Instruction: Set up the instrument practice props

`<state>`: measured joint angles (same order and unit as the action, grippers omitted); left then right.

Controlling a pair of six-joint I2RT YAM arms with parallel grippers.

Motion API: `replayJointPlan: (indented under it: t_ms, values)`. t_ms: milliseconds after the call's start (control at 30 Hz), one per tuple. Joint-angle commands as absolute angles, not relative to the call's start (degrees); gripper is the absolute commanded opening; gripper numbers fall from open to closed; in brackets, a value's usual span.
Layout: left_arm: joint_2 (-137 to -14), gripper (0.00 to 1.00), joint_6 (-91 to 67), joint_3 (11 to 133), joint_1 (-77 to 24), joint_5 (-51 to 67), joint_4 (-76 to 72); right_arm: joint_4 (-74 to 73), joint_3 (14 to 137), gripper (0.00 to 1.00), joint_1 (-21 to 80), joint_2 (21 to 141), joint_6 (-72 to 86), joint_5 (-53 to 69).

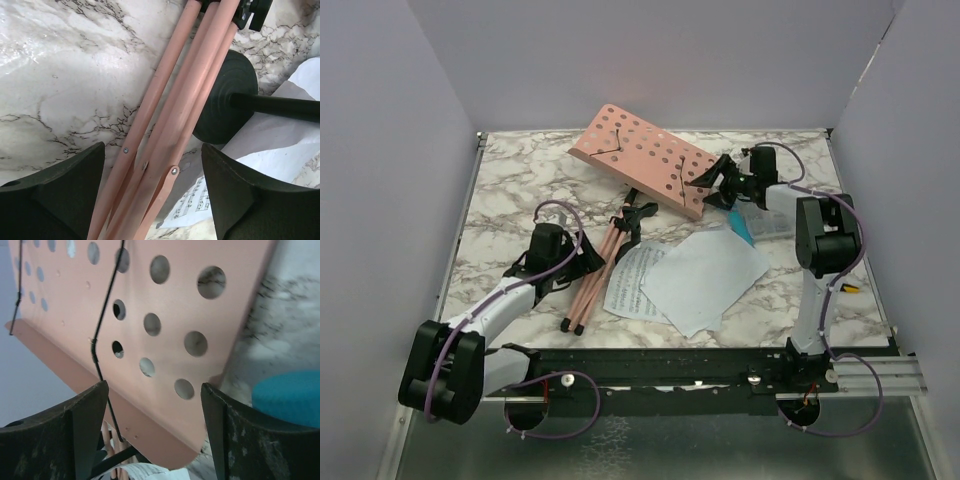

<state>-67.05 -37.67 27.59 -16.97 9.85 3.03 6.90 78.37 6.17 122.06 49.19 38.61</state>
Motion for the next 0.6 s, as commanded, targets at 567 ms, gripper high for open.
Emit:
replayJointPlan:
  t_ms: [567]
  values:
    - [-66.44,0.76,-34.89,28.53,-19.18,2.04,7.88,-2.84,72.64,0.78,7.21,121.88,43.28,31.38]
